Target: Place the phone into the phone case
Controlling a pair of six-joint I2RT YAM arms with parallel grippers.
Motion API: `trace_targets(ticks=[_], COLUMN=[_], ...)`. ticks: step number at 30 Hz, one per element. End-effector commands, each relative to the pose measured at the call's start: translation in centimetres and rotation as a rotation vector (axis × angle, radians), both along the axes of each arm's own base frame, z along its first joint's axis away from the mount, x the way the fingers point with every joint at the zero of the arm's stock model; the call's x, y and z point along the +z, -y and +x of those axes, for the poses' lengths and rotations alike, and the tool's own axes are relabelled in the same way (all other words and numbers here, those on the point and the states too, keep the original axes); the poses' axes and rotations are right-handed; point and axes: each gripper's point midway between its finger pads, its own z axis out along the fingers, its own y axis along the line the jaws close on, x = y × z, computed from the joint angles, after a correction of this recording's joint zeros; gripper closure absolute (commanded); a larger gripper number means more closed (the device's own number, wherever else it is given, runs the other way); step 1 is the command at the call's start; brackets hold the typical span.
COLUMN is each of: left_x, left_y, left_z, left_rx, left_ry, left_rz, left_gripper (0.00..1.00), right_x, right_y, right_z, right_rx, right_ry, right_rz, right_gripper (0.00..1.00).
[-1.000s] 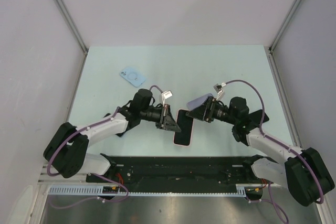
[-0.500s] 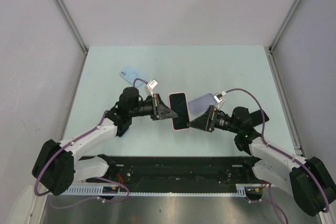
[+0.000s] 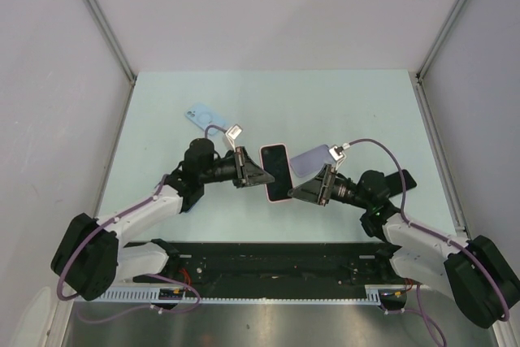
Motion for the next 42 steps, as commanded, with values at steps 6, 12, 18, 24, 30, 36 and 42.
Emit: trace_targets(ticks=[6,12,18,24,30,36,42], left_x=[1.3,-1.2,-3.2,-4.7,-7.5,-11.7,-13.6], left_y=[0.2,-0.2,-0.6,-0.2,-0.4,0.0,0.8], left_z=[1.0,1.8,1.9,1.8,1.4,1.5,1.9], left_rx=[0.022,0.046,0.031,0.006,-0.01,-0.044,-0.047], left_ry=[0.048,0.018,0.046,0.017,-0.072,-0.196,-0.25], left_rz=[-0.083,0.047,0.147,0.197,0.245,0.314,0.313], left_gripper=[1.0,1.0,1.0,1.0,1.0,1.0,1.0], right_x=[1.8,2.0,2.2,0.8,-2.3,-2.1,-3.4], right_y=[-0.7,-0.4,-0.5,-0.3,1.5,4.5,5.6], right_z=[-0.4,0.0,0.6,1.6,2.9,3.8,3.7], right_rx=[0.015,-0.024,-0.05,-0.097,-0.226,-0.373,-0.403], right_ry=[0.052,0.053,0.04,-0.025,-0.04,0.007,-0.034], right_rz=[0.071,0.078,0.078,0.004,-0.217,-0.357,-0.411], right_gripper=[0.35,0.7,1.0,0.98,0.38,0.04,0.0])
